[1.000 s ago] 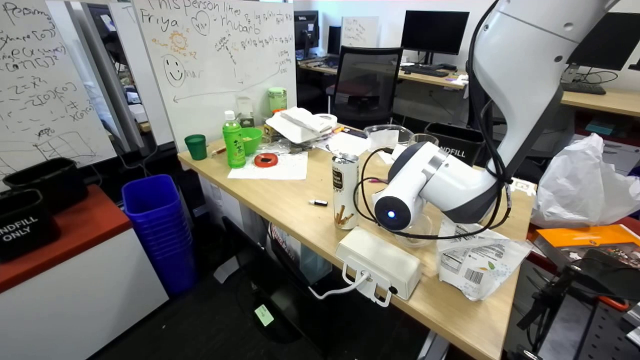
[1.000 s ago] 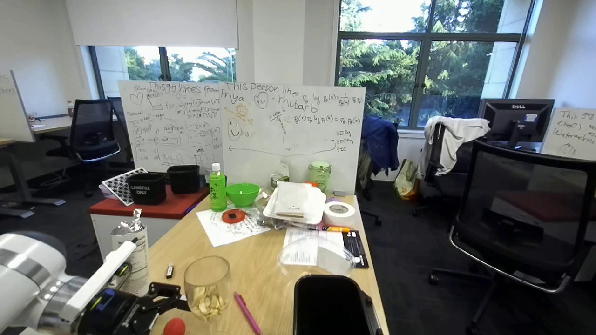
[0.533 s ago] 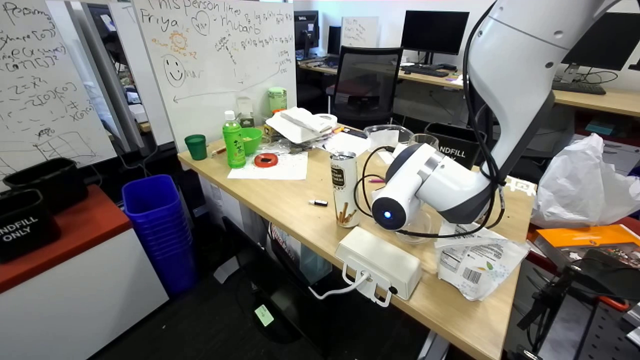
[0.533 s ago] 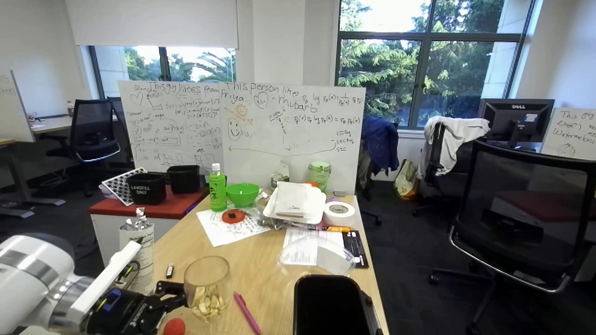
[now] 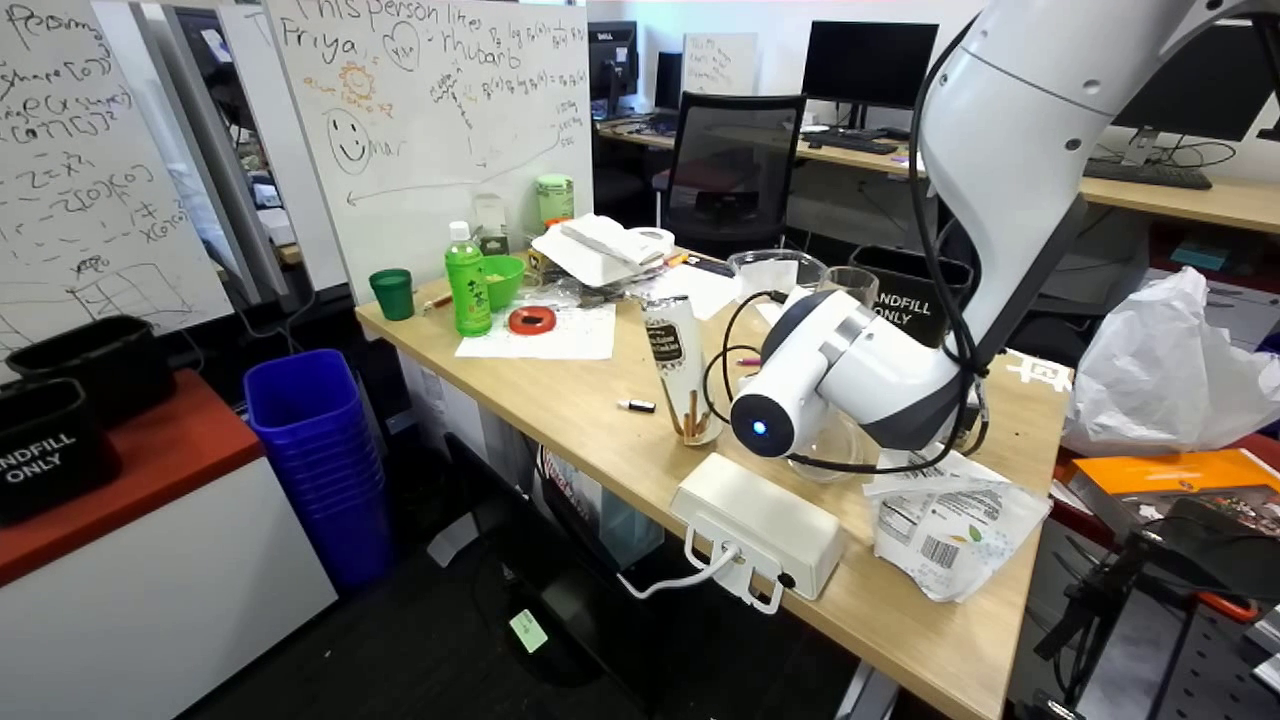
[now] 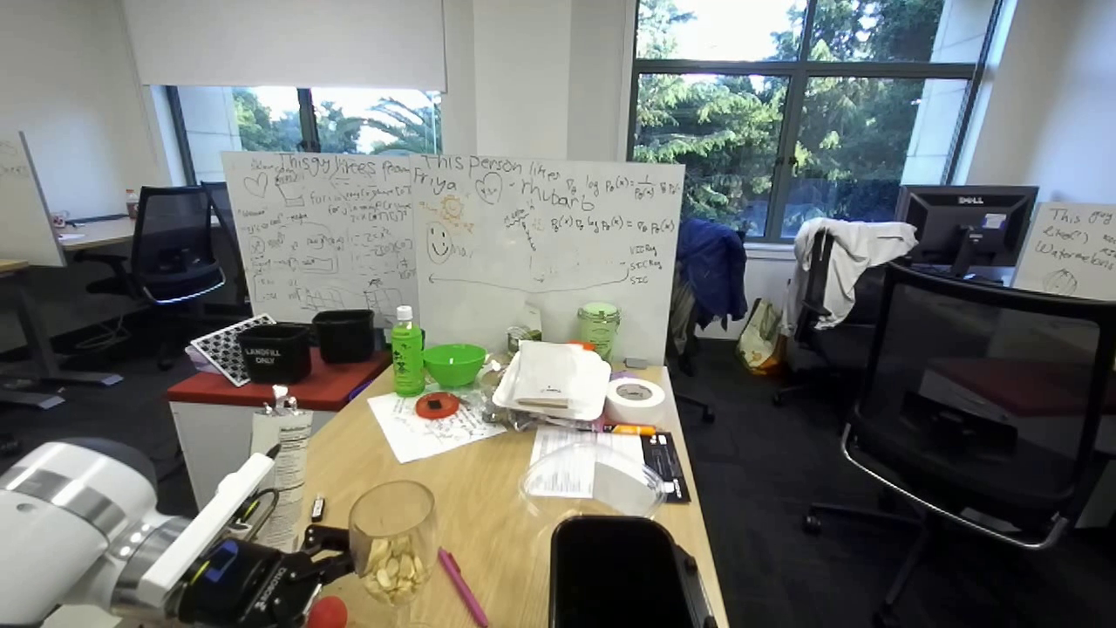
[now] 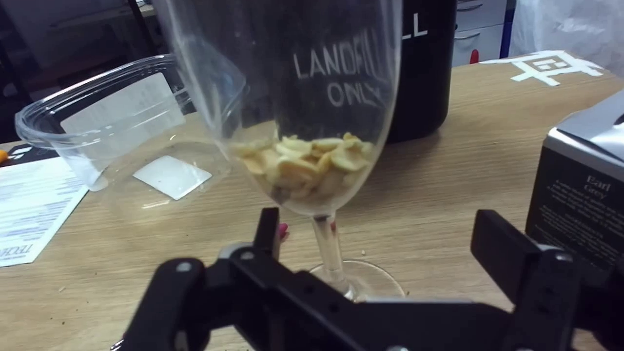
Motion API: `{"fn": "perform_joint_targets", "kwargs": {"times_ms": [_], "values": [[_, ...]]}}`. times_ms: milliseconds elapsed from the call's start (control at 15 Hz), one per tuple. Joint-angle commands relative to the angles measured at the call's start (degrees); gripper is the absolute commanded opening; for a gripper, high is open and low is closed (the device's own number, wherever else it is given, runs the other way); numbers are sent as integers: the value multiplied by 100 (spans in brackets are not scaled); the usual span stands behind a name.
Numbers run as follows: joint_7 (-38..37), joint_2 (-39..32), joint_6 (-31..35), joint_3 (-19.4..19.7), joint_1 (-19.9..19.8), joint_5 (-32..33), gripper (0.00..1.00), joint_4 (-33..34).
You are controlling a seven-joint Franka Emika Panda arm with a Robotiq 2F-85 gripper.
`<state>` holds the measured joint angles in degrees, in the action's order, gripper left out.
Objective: Pour the contents of the wine glass into the black bin
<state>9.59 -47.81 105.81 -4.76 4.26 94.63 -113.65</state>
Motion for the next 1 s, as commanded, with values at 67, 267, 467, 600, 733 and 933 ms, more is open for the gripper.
{"fn": "perform_joint_targets", "kwargs": {"times_ms": [67,267,467,600,733,933], "values": [[-41,-181,24,-28,-43,-110,100,251],[-35,-283,38,-14,-39,-85,100,390],[-24,-379,51,-2,-57,-103,100,531],[-35,-427,52,4,-68,-115,100,601],[-52,-483,48,8,-78,-127,100,673],[-85,-535,42,14,-90,-140,80,731]]}}
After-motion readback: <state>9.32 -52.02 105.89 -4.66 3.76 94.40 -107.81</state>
